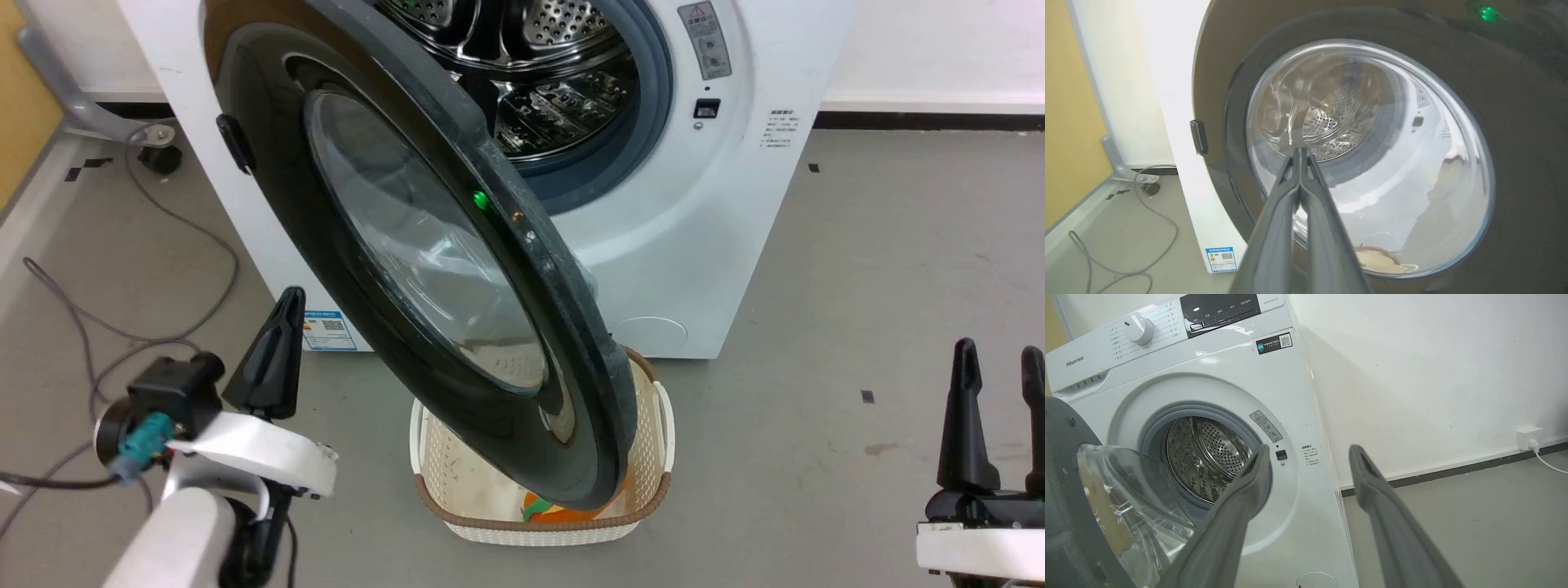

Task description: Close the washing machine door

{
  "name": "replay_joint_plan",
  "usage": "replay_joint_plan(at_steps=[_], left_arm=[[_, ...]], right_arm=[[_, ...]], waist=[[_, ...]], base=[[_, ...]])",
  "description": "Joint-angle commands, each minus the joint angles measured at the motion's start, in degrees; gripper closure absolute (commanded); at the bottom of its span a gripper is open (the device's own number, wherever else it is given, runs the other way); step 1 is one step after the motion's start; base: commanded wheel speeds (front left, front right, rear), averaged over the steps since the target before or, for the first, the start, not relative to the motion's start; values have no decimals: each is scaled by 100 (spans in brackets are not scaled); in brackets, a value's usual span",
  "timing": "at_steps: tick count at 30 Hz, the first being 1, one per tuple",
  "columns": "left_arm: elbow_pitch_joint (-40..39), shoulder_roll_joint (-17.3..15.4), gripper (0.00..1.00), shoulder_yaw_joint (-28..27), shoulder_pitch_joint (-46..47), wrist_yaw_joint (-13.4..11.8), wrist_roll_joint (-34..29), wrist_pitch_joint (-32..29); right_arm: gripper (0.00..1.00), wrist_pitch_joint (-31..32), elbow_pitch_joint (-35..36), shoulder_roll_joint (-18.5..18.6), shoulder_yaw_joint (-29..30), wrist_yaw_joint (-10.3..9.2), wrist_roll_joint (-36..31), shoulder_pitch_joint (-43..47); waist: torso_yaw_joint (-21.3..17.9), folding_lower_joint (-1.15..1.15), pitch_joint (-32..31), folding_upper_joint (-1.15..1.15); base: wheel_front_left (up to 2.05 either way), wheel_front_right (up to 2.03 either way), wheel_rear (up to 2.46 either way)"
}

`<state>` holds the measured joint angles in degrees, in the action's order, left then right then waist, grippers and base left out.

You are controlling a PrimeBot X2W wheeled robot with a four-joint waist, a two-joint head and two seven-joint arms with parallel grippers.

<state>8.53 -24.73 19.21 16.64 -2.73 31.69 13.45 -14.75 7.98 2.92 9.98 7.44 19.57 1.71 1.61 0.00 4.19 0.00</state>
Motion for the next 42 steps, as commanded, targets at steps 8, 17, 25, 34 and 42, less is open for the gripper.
replay_joint_plan(at_steps=[8,17,25,34,42], left_arm=[[309,535,51,-363,-396,-854,-1025,151],[108,1111,0,-1009,-941,-649,-1512,153],[107,1420,0,-1402,-1130,-398,-1921,154],[74,1681,0,-1759,-1201,-148,-2182,154],[44,1856,0,-2009,-1207,45,-2335,154]], right_arm=[[0,-25,51,-4,-222,5,-361,113],[0,-25,-226,-4,-477,5,-745,287],[100,-25,-547,-4,-450,5,-797,345],[100,-25,211,-4,-476,5,-559,-111],[100,-25,1159,-4,-951,5,-92,-950]], waist=[[44,0,-15,0],[38,0,-139,0],[81,0,-248,0],[151,0,-263,0],[276,0,-241,0]], base=[[0,0,0],[0,0,0],[0,0,0],[0,0,0],[0,0,0]])
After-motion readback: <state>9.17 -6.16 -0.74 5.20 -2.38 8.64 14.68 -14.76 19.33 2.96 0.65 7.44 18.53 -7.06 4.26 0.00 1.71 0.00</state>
